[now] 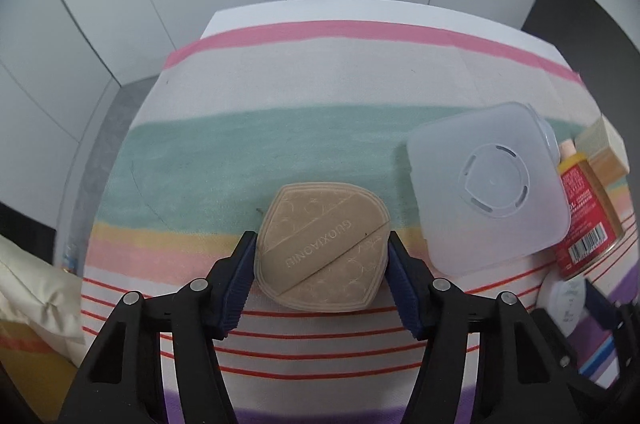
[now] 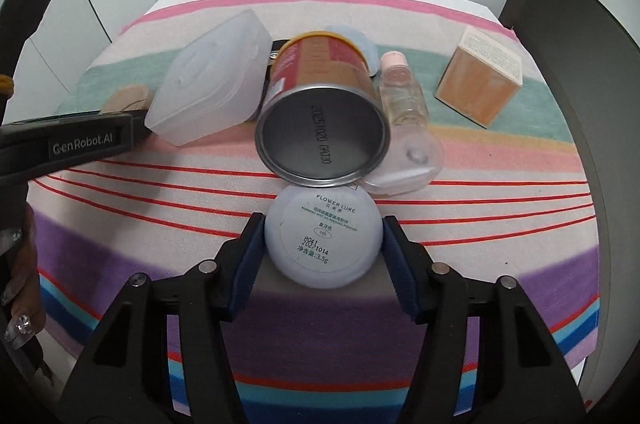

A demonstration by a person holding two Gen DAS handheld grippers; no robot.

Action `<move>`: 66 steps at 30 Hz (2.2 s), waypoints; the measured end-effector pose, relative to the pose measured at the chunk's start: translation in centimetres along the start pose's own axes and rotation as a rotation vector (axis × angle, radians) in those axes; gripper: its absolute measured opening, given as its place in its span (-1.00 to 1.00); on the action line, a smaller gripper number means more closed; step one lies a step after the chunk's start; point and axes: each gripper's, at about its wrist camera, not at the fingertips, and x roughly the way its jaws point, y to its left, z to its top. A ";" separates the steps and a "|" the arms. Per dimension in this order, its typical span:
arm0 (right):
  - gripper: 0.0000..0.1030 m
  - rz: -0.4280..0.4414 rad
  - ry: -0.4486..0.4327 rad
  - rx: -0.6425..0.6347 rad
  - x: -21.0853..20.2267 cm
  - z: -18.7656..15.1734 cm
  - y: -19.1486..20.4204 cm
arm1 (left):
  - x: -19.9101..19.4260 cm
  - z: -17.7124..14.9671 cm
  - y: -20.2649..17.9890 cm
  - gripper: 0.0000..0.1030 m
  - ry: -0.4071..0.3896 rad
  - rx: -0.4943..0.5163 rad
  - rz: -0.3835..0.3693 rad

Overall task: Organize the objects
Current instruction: 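Grasp the beige cushion puff with the left gripper while the right grasps the white compact, then lift the puff and compact and carry both toward the cardboard box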

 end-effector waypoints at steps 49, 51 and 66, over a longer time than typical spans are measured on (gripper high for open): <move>0.17 -0.002 -0.210 0.019 -26.4 15.6 -7.1 | -29.1 9.5 -1.2 -0.05 -0.180 -0.033 0.022; 0.17 0.003 -0.228 0.013 -27.9 16.5 -7.0 | -30.4 10.1 -1.3 -0.05 -0.189 -0.030 0.019; 0.17 0.018 -0.274 0.022 -32.3 17.7 -7.0 | -34.4 10.0 -2.2 -0.05 -0.208 -0.027 -0.001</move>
